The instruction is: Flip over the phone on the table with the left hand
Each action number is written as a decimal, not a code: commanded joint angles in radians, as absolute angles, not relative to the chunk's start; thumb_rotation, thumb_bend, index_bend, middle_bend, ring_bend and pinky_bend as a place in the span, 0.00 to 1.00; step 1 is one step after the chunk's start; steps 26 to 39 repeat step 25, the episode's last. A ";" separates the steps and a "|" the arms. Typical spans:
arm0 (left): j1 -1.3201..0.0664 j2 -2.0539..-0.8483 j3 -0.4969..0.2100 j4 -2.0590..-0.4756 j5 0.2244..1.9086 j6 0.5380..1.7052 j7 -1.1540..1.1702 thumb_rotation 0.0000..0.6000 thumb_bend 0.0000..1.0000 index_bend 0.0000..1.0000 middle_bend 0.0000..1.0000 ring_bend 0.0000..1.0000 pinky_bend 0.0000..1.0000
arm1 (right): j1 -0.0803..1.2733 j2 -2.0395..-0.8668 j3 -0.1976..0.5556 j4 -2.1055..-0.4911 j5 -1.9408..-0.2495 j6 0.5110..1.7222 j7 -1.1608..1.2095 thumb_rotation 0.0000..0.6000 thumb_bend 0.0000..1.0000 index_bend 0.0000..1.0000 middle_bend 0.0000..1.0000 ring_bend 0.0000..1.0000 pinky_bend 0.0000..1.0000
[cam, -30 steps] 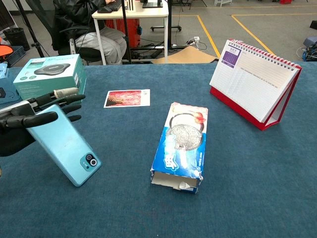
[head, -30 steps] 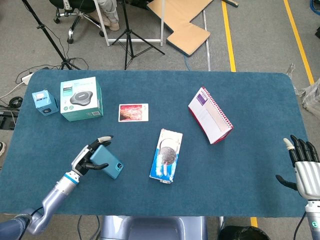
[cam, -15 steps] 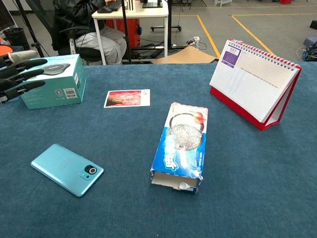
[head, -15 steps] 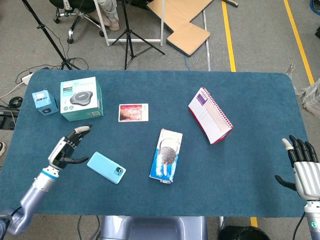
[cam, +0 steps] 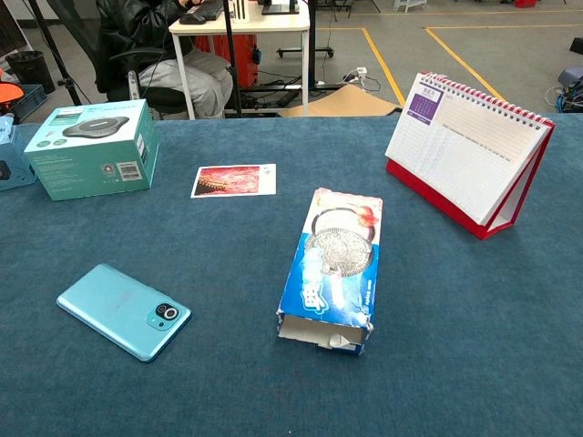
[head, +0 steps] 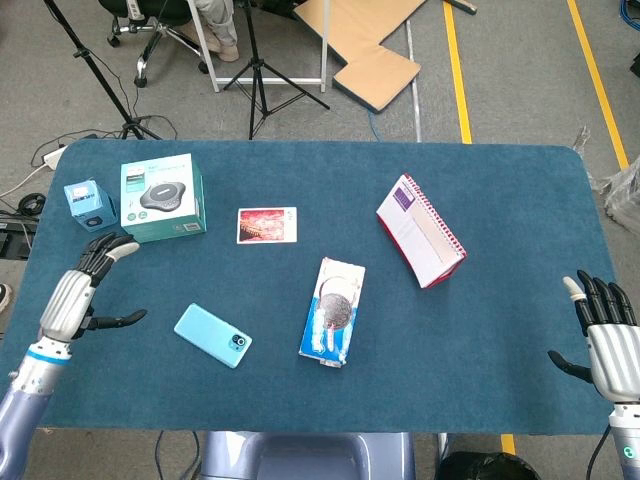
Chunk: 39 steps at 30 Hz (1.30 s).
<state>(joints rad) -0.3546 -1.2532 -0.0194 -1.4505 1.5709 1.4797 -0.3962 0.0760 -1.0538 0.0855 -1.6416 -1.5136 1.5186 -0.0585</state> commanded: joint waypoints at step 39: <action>-0.162 -1.176 -0.030 -1.669 1.542 1.620 0.171 1.00 0.00 0.00 0.00 0.00 0.00 | 0.076 -1.050 0.088 -1.640 -1.516 1.522 -0.046 1.00 0.00 0.00 0.00 0.00 0.00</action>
